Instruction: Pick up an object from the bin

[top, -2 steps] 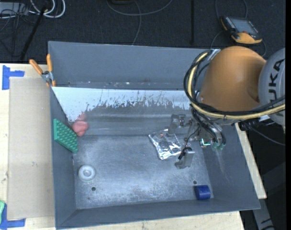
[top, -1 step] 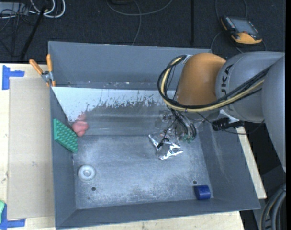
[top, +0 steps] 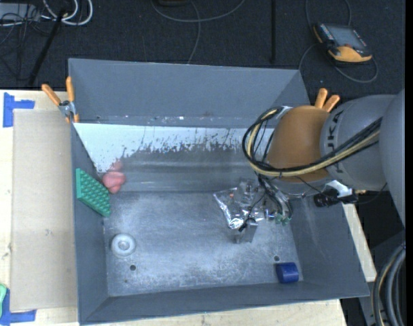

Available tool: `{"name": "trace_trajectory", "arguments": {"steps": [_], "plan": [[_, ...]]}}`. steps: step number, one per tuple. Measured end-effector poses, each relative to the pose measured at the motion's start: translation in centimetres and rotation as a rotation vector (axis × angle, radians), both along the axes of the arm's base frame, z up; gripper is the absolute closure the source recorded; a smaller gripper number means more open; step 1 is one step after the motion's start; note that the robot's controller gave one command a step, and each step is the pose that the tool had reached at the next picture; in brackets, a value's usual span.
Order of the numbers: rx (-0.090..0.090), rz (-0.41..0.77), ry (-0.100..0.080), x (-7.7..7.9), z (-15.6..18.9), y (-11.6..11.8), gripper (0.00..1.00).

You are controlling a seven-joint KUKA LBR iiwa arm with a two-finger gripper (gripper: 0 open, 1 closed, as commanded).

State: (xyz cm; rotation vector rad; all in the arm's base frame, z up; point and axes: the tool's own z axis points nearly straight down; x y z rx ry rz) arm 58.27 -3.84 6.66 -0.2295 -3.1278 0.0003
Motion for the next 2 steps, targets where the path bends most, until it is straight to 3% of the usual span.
{"name": "trace_trajectory", "arguments": {"steps": [1,2], "plan": [[-0.001,0.003,-0.008,0.3,0.4,0.2,1.0],[0.0,-0.026,-0.014,-0.3,13.6,1.7,1.0]]}}
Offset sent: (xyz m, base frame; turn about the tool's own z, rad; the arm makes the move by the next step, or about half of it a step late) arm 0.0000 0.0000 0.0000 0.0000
